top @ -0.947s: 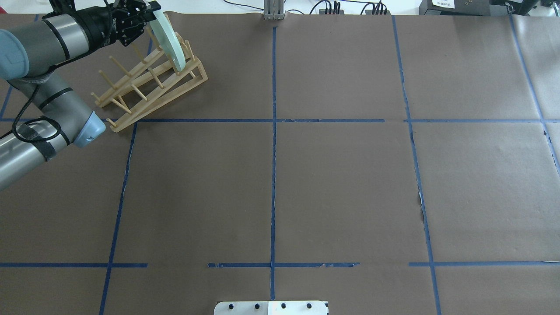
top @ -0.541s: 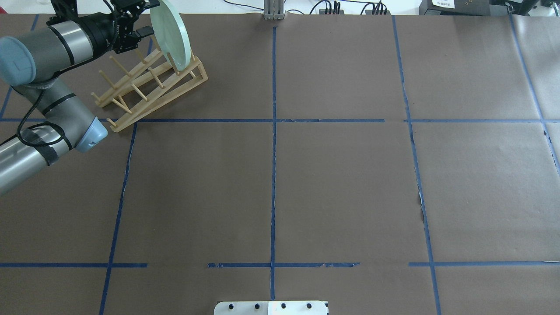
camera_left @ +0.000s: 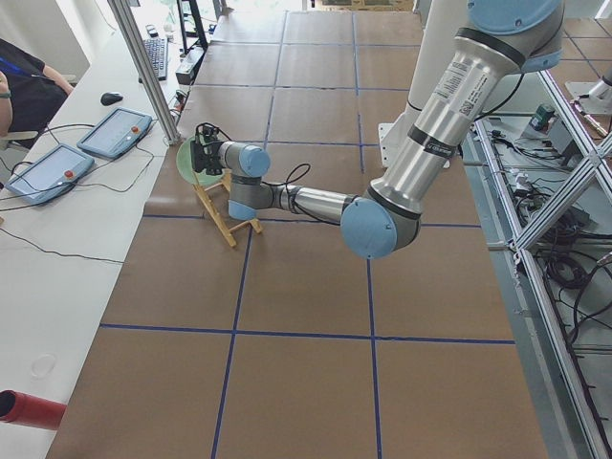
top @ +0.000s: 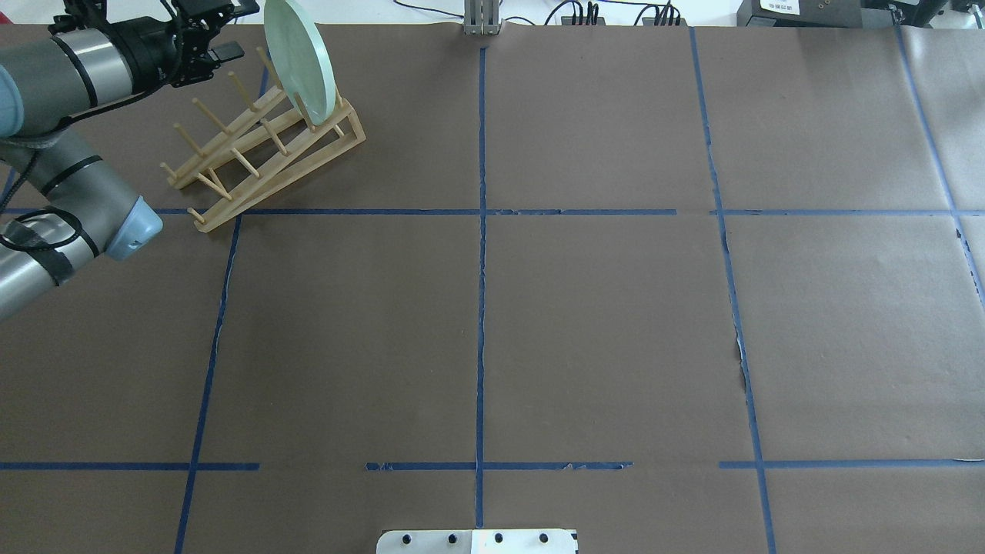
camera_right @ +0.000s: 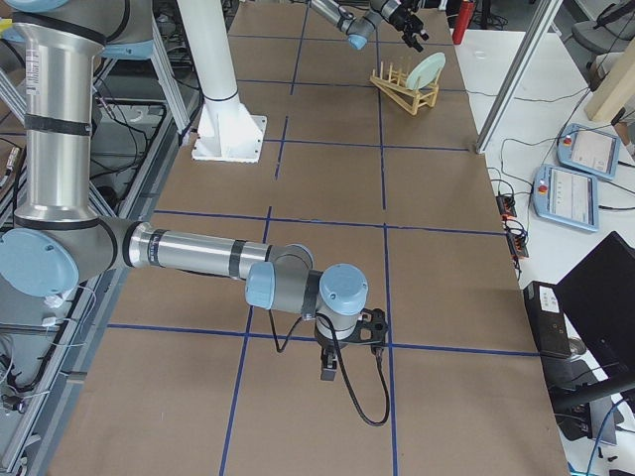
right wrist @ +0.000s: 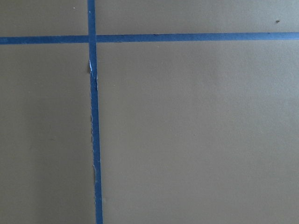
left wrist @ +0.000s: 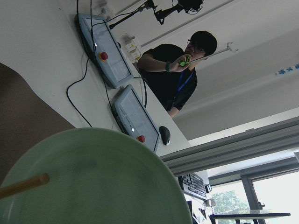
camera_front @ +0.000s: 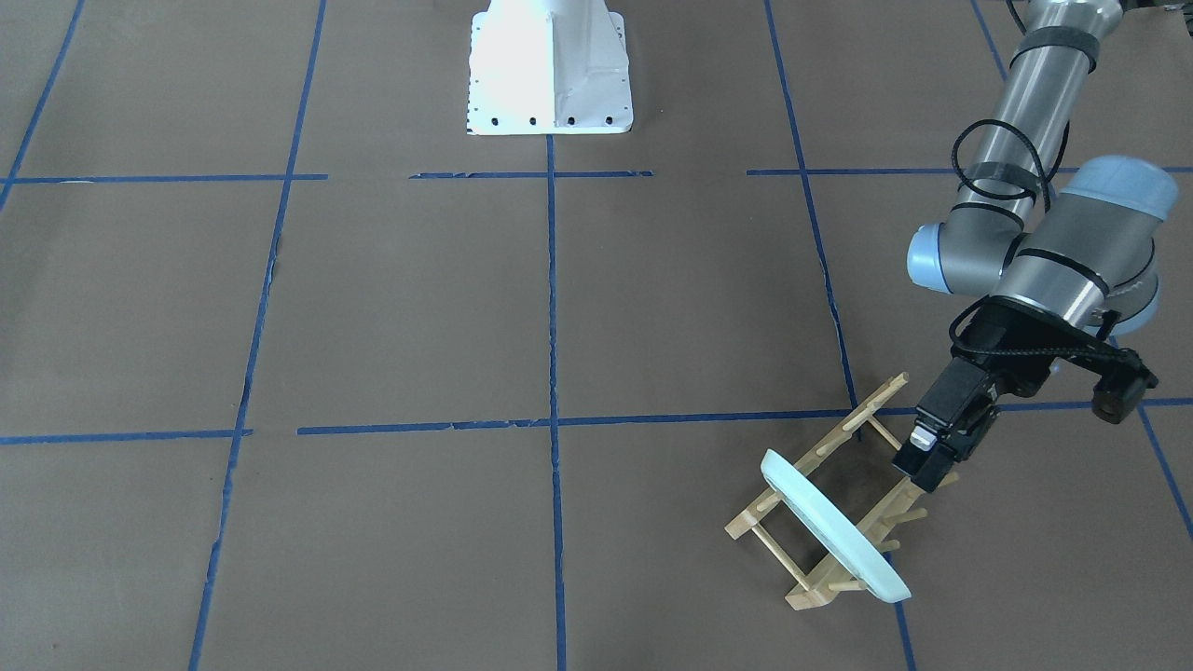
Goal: Place plate on rack
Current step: 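Open the left gripper and pull it back from the plate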
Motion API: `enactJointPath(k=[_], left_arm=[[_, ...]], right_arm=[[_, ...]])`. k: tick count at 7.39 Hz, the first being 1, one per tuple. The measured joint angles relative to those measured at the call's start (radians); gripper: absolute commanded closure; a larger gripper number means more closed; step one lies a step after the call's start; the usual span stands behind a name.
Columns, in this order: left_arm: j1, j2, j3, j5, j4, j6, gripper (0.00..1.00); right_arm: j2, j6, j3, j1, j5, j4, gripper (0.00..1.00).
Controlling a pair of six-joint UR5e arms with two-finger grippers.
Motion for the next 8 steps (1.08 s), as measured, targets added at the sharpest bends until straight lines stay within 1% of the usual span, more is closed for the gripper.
enactJointPath(k=[2, 3, 4, 5, 6, 8], left_arm=[[-0.071, 0.072, -0.134, -0.148, 0.202, 0.214, 0.0], [-0.117, 0.12, -0.188, -0.223, 0.264, 0.323, 0.0], [-0.161, 0.168, -0.229, -0.286, 0.299, 0.427, 0.0], [-0.203, 0.213, -0.272, -0.336, 0.345, 0.531, 0.0], [-0.24, 0.261, -0.332, -0.373, 0.427, 0.646, 0.0], [-0.321, 0.318, -0.447, -0.415, 0.694, 0.927, 0.0]], right_arm=[[0.0, 0.0, 0.0, 0.0, 0.0, -0.001, 0.0], [0.0, 0.0, 0.0, 0.0, 0.0, 0.0, 0.0], [0.0, 0.0, 0.0, 0.0, 0.0, 0.0, 0.0], [0.0, 0.0, 0.0, 0.0, 0.0, 0.0, 0.0], [0.0, 0.0, 0.0, 0.0, 0.0, 0.0, 0.0], [0.0, 0.0, 0.0, 0.0, 0.0, 0.0, 0.0]])
